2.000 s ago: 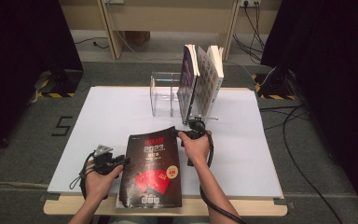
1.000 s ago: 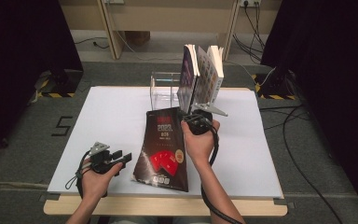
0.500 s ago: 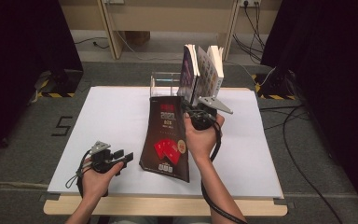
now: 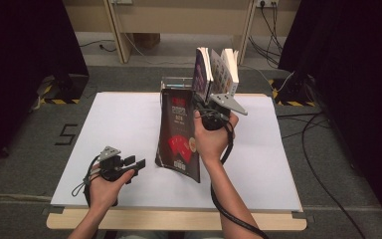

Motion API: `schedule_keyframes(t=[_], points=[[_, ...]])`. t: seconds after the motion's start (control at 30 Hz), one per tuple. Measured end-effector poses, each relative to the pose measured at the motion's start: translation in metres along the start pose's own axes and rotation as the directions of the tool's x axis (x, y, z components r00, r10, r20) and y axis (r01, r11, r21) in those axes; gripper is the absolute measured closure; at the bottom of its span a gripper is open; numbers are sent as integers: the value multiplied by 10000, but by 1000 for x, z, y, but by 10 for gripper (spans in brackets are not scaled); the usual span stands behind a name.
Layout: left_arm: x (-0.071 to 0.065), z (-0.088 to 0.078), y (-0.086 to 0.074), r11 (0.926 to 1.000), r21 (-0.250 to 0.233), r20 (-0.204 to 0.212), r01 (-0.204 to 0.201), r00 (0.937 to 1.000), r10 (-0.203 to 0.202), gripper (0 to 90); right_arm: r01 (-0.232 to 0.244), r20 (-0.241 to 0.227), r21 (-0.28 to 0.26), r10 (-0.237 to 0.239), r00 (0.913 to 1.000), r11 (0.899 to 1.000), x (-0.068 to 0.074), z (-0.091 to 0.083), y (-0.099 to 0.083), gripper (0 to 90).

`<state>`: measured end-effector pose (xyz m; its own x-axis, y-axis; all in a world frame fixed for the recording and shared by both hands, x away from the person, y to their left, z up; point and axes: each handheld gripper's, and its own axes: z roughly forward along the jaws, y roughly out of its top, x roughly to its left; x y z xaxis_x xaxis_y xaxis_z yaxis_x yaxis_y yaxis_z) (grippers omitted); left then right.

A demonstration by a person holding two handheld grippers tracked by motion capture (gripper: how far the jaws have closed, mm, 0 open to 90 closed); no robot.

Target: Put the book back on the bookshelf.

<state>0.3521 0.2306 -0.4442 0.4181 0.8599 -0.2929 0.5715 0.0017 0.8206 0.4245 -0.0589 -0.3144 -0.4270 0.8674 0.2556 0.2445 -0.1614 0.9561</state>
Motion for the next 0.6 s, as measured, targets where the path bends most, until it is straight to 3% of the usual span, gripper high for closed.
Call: schedule_keyframes(t=[0.3,0.47,0.6], points=[[-30,6,32,9985,-192,744,-510,9959,523,489,23,80,-218,-22,10000,9998,5,10,6,879],[-47,11,51,9946,-361,964,-976,9902,1007,487,-14,200,-377,22,9998,9993,6,14,10,879],[-55,15,57,9929,-424,1040,-1110,9879,1149,484,-45,325,-539,63,9995,9985,4,13,13,879]])
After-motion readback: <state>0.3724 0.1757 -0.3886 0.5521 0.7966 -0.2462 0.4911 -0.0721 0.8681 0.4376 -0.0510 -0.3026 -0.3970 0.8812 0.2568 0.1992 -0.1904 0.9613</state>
